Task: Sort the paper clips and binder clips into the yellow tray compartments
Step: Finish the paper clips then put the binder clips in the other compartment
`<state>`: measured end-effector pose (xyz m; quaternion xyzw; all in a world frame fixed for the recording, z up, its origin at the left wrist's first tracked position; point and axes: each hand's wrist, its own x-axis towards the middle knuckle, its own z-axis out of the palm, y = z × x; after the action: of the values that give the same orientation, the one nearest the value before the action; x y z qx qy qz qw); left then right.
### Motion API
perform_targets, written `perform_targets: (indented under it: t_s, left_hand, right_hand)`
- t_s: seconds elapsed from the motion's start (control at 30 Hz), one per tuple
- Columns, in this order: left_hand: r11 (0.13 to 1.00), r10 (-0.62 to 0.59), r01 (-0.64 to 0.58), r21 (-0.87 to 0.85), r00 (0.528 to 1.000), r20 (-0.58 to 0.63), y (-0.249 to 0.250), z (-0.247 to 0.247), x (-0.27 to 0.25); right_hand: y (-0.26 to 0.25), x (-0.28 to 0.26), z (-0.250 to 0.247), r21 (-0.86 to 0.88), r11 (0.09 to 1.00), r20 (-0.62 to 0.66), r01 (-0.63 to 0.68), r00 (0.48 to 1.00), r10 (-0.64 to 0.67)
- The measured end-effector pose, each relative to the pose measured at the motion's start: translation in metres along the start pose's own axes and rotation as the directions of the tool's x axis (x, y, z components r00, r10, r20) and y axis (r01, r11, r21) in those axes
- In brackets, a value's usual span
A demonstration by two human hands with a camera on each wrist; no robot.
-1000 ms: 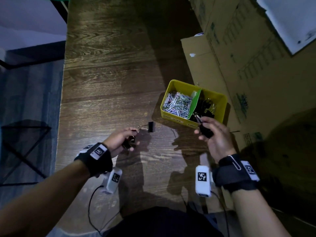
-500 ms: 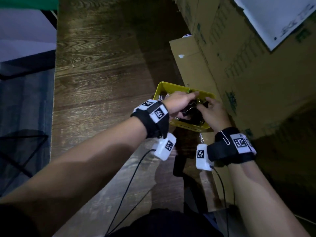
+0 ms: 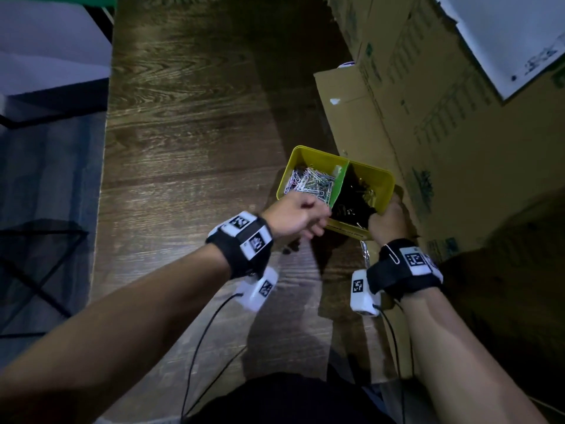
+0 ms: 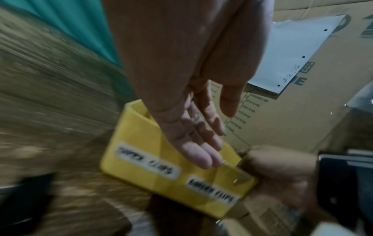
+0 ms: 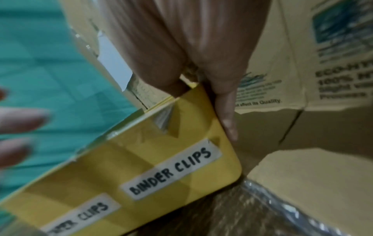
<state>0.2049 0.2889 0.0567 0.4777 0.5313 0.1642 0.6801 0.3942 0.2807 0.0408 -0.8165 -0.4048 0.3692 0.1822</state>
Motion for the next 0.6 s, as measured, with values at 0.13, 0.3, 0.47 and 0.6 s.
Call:
perform_targets:
  t_s: [0.13,0.3,0.47,0.6]
  left_hand:
    - [0.896,0.038,0.022,0.443,0.991,-0.126,-0.066,-0.048,-0.024]
    - [0.626,0.110,0.154,0.765,0.953,-0.282,-0.110,-0.070,-0.042]
    - [0.456,0.161,0.120,0.882,0.963,-0.215,-0.122,-0.042,-0.025]
    - [0.386,0.100,0.173,0.906,0.969,-0.228,-0.125,-0.039,-0.019]
  right_hand:
    - [-0.015,0.008,0.012,-0.074,0.997,0.012,0.005,1.000,-0.004]
    - [-0.049,0.018,0.045,-0.177,0.980,0.066,0.090,0.995,-0.079]
    - [-0.075,0.022,0.075,-0.245,0.952,0.180,0.181,0.974,-0.139]
    - [-0.084,0.013,0.085,-0.213,0.945,0.292,0.249,0.939,-0.181]
